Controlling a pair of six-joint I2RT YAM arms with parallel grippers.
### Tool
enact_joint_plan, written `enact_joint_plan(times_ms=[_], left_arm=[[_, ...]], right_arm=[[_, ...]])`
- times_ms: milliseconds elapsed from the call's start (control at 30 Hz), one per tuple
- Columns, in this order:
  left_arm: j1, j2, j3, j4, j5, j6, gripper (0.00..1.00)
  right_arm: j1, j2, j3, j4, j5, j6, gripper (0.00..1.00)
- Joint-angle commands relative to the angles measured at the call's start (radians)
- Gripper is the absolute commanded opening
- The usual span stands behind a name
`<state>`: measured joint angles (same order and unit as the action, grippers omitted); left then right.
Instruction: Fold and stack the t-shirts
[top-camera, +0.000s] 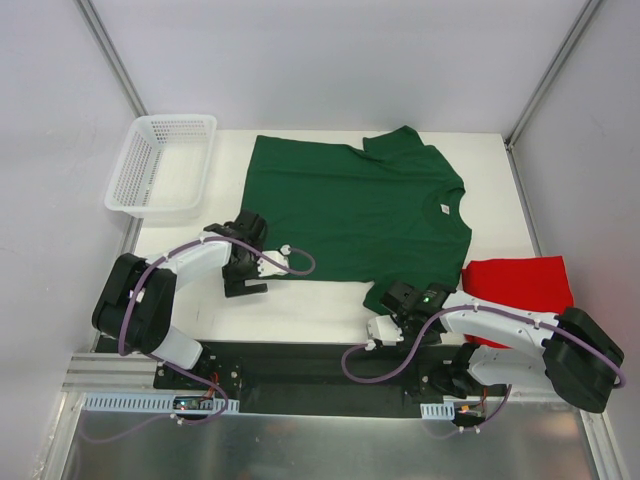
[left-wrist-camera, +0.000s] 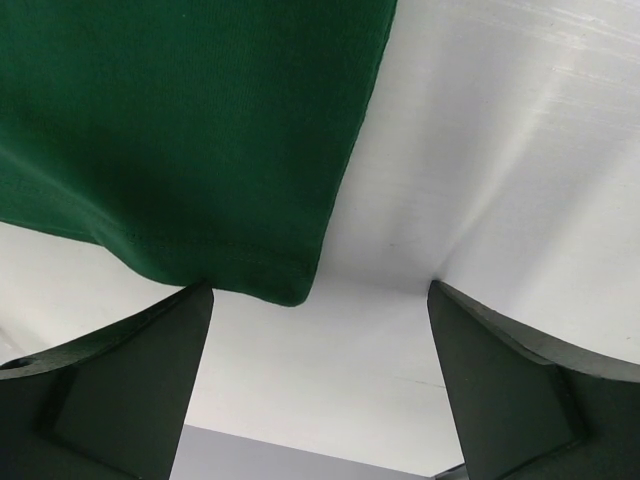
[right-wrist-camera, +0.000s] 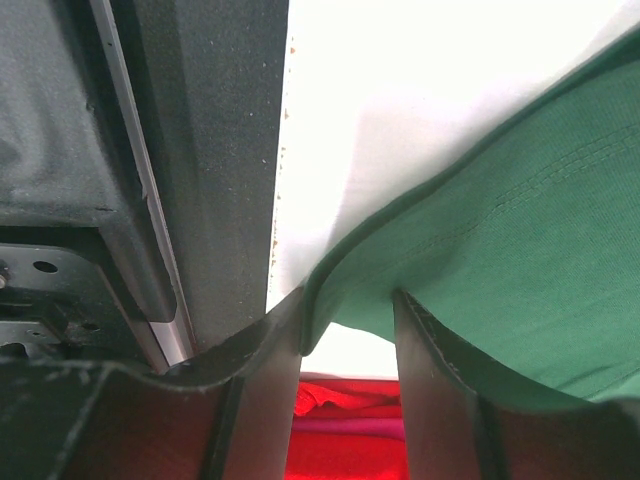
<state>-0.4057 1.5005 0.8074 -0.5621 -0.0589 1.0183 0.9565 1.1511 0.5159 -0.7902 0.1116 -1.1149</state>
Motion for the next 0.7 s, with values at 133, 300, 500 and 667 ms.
enact_joint_plan(times_ms=[133,300,500,667], left_arm=[[0.036,-0.009,0.019,0.024,-0.015,0.04,0.86],[0.047,0.02,0.038,0.037,-0.027,0.046,0.82],[0.056,0.064,0.073,0.039,-0.024,0.04,0.79],[0.051,0.064,0.069,0.039,-0.018,0.026,0.78]], right_arm=[[0.002,-0.013,0.007,-0.043,-0.032,0.013,0.43],[0.001,-0.013,0.009,-0.046,-0.035,0.013,0.43],[0.001,-0.021,0.007,-0.049,-0.035,0.013,0.43],[0.002,-0.021,0.007,-0.047,-0.036,0.013,0.43]])
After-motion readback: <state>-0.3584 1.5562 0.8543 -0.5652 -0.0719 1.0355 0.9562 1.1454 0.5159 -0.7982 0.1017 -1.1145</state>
